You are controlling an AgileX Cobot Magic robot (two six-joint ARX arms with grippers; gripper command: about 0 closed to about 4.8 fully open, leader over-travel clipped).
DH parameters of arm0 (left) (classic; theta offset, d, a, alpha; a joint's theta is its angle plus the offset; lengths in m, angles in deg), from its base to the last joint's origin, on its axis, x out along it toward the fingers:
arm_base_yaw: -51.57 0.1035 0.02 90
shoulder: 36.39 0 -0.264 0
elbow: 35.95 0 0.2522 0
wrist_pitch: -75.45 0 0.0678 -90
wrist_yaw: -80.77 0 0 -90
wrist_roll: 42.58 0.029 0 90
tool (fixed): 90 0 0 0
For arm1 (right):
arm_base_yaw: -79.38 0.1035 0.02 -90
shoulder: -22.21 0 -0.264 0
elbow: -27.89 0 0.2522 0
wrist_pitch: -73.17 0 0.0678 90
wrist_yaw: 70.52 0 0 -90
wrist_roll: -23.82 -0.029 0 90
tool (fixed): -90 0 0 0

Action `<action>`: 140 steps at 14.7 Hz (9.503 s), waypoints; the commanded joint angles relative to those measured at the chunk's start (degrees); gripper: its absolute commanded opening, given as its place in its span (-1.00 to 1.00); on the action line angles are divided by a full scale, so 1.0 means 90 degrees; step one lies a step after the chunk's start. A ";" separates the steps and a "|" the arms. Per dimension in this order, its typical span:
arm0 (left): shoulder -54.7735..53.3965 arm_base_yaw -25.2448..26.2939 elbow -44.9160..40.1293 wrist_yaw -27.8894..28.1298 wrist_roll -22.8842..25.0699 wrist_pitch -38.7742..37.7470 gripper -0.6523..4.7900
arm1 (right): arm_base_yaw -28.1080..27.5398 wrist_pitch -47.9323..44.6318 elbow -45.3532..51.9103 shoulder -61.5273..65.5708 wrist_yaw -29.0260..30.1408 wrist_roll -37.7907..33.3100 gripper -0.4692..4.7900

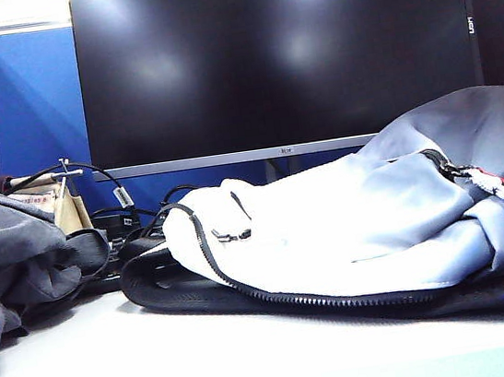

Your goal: Put the gray clothes into the backpack.

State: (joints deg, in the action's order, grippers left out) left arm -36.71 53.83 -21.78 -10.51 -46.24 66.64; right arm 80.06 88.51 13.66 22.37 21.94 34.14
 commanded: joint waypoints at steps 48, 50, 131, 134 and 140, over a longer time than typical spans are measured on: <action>-0.2509 -0.0143 0.1911 -0.1741 -0.0095 0.0151 -0.67 | 0.2722 0.0430 -0.7767 0.8886 -0.0408 -0.2837 -0.85; -0.2822 -0.0158 0.1911 -0.1787 -0.0100 -0.0355 -0.06 | 0.2339 0.0539 -0.7767 0.8818 0.0092 -0.2958 -0.85; -0.9777 -0.1467 0.9267 -0.5940 0.0408 -0.1015 1.00 | 0.2917 0.0724 -0.7742 1.0399 0.3400 -0.2990 -0.85; -0.9107 -0.1464 0.9267 -0.5858 0.0306 -0.1047 1.00 | 0.3106 0.1103 -0.7742 1.1278 0.2902 -0.2929 0.08; -0.7975 -0.1452 0.9267 -0.5374 0.0367 -0.1498 1.00 | 0.3067 0.0962 -0.7747 0.9313 0.3351 -0.2926 1.00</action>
State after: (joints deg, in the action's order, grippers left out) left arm -109.74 40.74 61.43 -59.47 -43.35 54.00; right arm 107.60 98.22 -55.63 110.02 52.47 7.78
